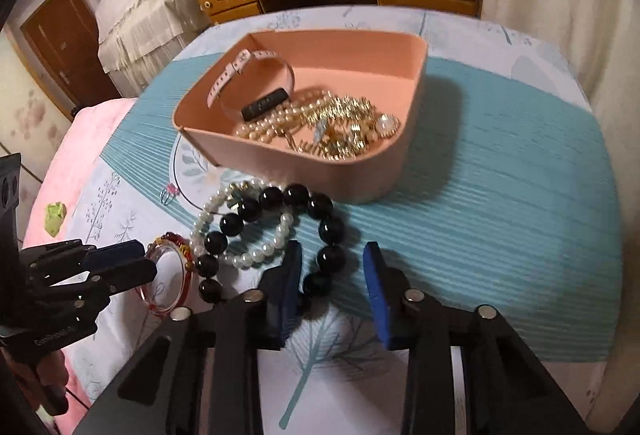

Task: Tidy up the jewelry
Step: 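Grasp the black bead bracelet with the right tool while the left tool grasps the red string bracelet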

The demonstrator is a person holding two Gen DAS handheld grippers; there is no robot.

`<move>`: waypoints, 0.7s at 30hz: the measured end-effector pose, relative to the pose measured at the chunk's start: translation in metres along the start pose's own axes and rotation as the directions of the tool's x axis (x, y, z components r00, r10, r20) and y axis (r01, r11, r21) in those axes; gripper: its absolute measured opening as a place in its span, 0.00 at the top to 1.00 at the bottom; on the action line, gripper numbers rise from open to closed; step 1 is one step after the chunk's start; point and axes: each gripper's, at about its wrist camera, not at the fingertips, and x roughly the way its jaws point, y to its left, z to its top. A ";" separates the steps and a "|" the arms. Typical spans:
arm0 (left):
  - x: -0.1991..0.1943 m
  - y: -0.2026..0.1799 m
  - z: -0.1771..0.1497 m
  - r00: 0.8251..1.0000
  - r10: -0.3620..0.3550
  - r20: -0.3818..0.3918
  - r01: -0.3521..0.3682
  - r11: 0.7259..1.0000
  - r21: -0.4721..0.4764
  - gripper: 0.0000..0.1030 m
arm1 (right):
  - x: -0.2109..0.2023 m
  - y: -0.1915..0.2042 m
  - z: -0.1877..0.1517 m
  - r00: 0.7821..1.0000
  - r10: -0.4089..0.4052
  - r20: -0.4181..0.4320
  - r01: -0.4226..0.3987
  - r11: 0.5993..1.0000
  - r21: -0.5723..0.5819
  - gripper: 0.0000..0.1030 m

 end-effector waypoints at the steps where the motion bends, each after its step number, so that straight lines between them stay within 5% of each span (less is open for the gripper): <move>1: 0.001 0.000 -0.001 1.000 0.006 -0.003 -0.006 1.000 -0.001 0.76 | 0.002 0.001 0.002 1.000 0.003 -0.006 -0.003 1.000 -0.003 0.77; 3: 0.002 -0.002 -0.001 1.000 0.012 0.012 -0.012 1.000 0.008 0.77 | 0.005 0.005 0.004 1.000 -0.004 0.007 0.004 1.000 -0.021 0.85; 7: 0.004 -0.003 0.000 1.000 0.021 0.016 -0.022 1.000 0.016 0.93 | 0.009 0.006 0.010 0.998 0.069 0.009 -0.069 0.998 0.005 0.85; 21: -0.044 -0.015 0.016 0.983 -0.099 0.154 0.099 0.995 0.010 0.95 | -0.063 0.015 0.050 0.942 0.288 0.171 -0.290 0.957 -0.008 0.85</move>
